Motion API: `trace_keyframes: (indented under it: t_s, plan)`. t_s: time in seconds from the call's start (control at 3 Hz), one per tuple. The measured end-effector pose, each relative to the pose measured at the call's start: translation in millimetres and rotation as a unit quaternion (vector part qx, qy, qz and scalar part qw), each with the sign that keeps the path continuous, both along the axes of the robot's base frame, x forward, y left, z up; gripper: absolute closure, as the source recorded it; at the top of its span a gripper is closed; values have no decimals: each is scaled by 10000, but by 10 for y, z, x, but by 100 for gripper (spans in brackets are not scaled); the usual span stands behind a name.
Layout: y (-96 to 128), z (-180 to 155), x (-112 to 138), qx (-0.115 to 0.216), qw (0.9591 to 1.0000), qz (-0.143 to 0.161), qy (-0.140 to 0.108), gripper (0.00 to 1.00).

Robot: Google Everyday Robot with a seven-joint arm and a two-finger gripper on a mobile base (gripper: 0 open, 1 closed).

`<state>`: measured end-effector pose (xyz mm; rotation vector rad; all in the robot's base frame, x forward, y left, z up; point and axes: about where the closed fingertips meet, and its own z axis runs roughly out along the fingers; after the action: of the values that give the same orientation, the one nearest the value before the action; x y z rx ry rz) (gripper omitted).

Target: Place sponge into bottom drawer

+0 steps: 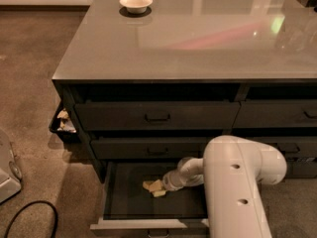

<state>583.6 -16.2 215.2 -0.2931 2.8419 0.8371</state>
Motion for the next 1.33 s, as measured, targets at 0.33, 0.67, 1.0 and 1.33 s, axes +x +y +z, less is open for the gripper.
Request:
trace_keyframes:
  t_s: [0.33,0.67,1.0,1.33]
  plan:
    - [17,-259,-1,46,9997,-15,229,100]
    - [48,-504,7,83,9988,93,478,83]
    - [70,-674,11,145,9975,201,656,59]
    - [64,-731,7,135,9971,216,714,36]
